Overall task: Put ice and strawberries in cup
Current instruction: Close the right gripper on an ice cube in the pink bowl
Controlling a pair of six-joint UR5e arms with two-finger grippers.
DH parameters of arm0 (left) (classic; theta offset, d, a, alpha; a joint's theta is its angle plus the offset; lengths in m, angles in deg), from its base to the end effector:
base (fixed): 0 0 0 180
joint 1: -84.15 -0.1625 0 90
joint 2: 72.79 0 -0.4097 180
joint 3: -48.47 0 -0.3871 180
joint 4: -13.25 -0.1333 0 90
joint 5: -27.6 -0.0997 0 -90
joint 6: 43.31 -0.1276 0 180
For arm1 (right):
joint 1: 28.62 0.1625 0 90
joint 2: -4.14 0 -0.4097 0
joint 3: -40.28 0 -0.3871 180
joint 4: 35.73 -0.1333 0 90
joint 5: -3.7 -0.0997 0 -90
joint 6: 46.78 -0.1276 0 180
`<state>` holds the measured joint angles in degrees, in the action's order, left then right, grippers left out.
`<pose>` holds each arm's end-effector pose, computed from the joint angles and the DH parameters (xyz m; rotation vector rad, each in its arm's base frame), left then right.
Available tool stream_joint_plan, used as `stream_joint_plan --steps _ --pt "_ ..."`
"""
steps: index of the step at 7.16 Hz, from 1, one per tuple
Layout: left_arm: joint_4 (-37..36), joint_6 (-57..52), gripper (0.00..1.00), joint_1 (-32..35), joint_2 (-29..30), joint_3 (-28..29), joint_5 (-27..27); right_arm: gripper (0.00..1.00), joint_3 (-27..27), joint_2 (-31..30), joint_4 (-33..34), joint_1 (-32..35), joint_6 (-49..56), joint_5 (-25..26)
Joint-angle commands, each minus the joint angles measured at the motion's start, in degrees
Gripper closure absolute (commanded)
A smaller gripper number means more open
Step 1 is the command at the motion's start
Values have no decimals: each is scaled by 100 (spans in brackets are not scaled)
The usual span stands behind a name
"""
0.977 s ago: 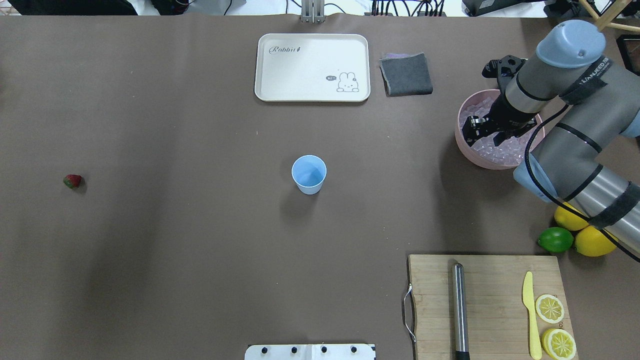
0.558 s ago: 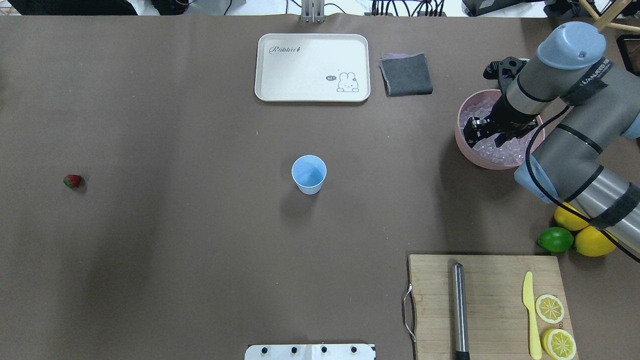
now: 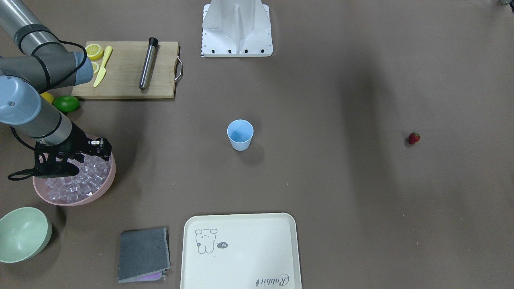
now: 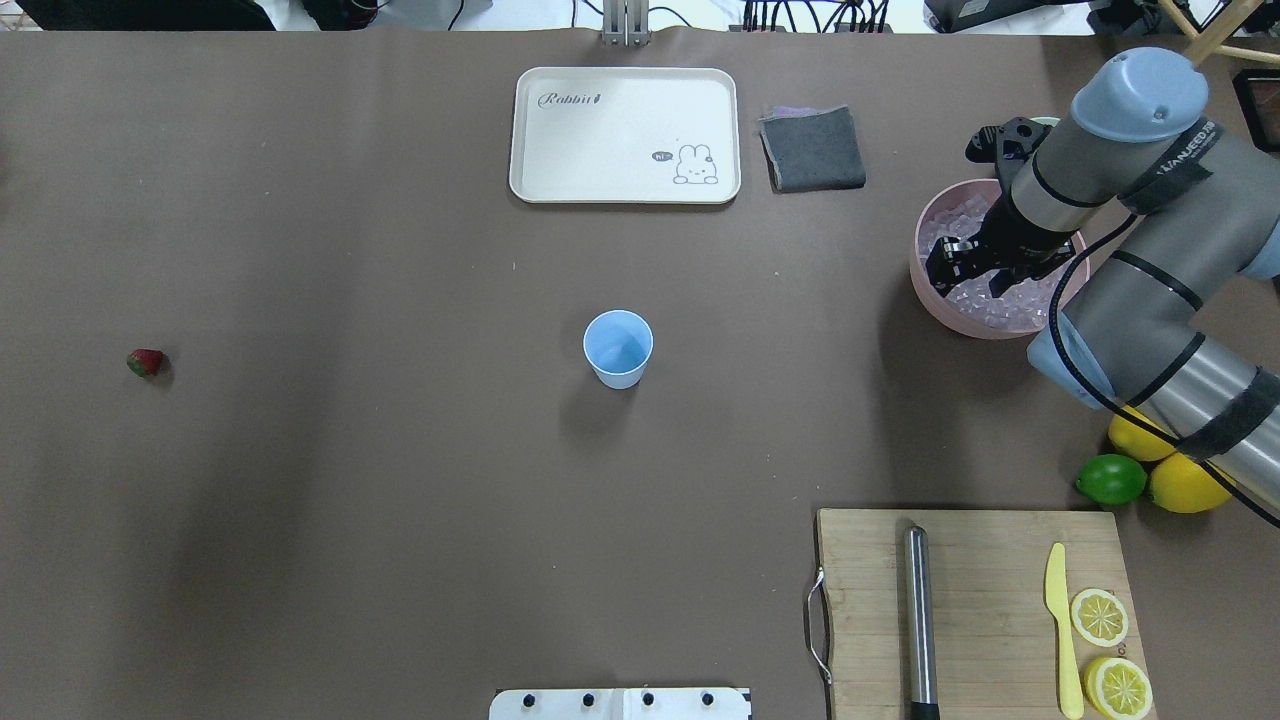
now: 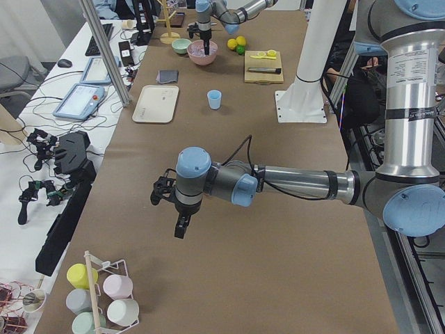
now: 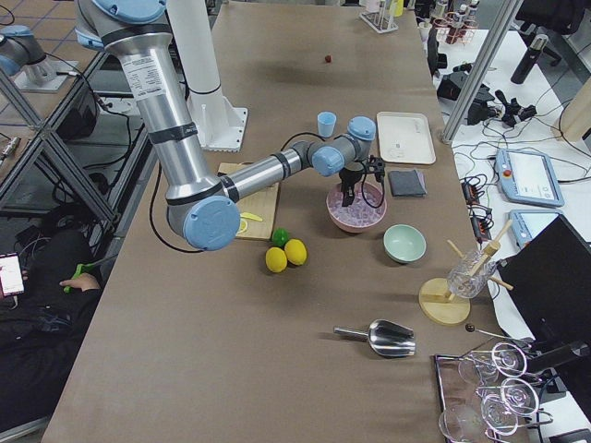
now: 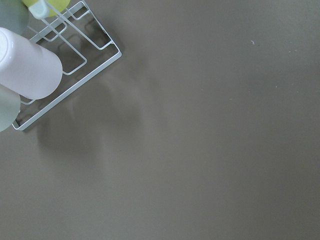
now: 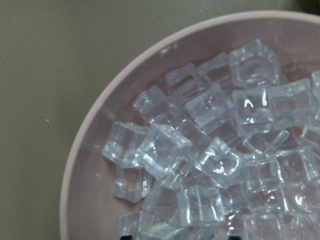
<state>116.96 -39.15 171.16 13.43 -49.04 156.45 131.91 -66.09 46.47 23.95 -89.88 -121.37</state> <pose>-0.0279 -0.4863 0.6111 0.2500 0.6896 0.0837 -0.3395 -0.5423 0.4493 -0.0103 -0.7750 -0.0620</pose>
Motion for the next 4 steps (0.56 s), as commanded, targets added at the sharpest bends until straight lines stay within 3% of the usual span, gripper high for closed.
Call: stream_joint_plan --steps 1,2,4 --pt "0 -12 2 0 0 -5 0 29 -5 -8 6 -18 4 -9" --pt "0 -3 2 0 0 -5 0 32 4 -17 6 -18 12 -9" --pt "0 -12 2 0 0 -5 0 84 13 -34 -2 -9 56 -70"
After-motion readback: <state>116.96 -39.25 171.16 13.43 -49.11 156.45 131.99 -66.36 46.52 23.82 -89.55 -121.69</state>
